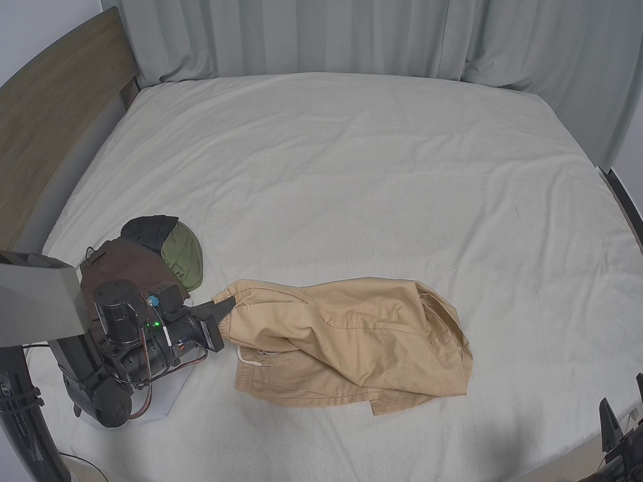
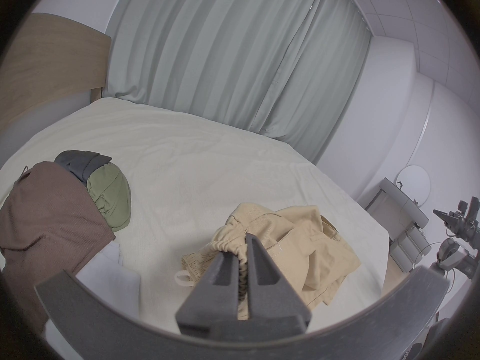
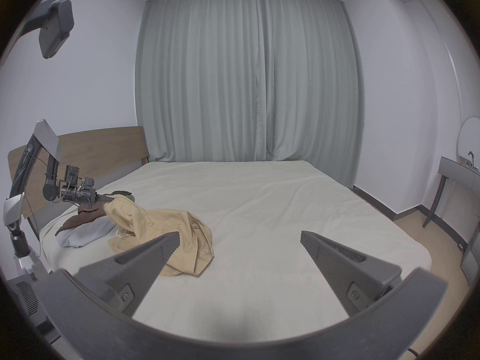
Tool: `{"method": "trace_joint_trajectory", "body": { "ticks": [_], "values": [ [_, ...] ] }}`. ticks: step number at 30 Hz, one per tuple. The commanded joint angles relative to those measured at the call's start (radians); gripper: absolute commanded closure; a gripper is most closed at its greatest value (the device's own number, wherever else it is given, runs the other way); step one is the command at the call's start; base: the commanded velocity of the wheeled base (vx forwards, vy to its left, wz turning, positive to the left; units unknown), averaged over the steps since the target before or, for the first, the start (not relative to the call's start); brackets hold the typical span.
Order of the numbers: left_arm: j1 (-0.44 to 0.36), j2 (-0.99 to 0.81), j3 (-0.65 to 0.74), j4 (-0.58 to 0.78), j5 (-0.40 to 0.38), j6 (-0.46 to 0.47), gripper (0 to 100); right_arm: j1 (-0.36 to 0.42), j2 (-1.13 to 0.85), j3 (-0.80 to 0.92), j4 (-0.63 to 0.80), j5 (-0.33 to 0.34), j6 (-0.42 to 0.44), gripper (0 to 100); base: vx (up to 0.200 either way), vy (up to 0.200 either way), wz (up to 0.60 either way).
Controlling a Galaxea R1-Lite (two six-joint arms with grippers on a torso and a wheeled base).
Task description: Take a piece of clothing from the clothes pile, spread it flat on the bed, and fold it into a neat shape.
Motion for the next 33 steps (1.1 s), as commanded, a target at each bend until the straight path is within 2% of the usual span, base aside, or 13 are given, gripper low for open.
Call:
{"method": "trace_joint_trajectory", "body": {
  "ticks": [1, 8, 11, 13, 28, 31, 33],
  "values": [
    [0.002, -0.006, -0.001, -0.004, 0.0, -0.001, 100, -0.002, -0.016, 0.018, 0.0, 0.001, 0.005, 0, 0.0, 0.0, 0.0],
    [0.002, -0.01, -0.001, -0.004, 0.0, -0.001, 100, 0.0, -0.016, 0.018, -0.008, 0.002, 0.0, 0, 0.0, 0.0, 0.0],
    [0.002, -0.01, 0.01, -0.004, 0.0, 0.001, 100, 0.0, -0.01, -0.036, -0.124, 0.005, -0.017, 0, 0.0, 0.0, 0.0],
    [0.002, -0.01, 0.002, -0.004, 0.0, -0.001, 100, 0.005, 0.05, -0.097, -0.146, 0.002, -0.021, 0, 0.0, 0.0, 0.0],
    [0.002, -0.016, 0.005, -0.004, 0.0, -0.001, 100, 0.012, 0.197, -0.137, -0.158, 0.027, -0.026, 0, 0.0, 0.0, 0.0],
    [0.002, -0.016, 0.004, -0.002, 0.0, -0.001, 100, 0.02, 0.215, -0.142, -0.149, 0.058, -0.029, 0, 0.0, 0.0, 0.0],
    [0.002, -0.018, 0.004, -0.004, 0.0, -0.001, 100, 0.026, 0.22, -0.151, -0.144, 0.113, -0.029, 0, 0.0, 0.0, 0.0]
  ]
}}
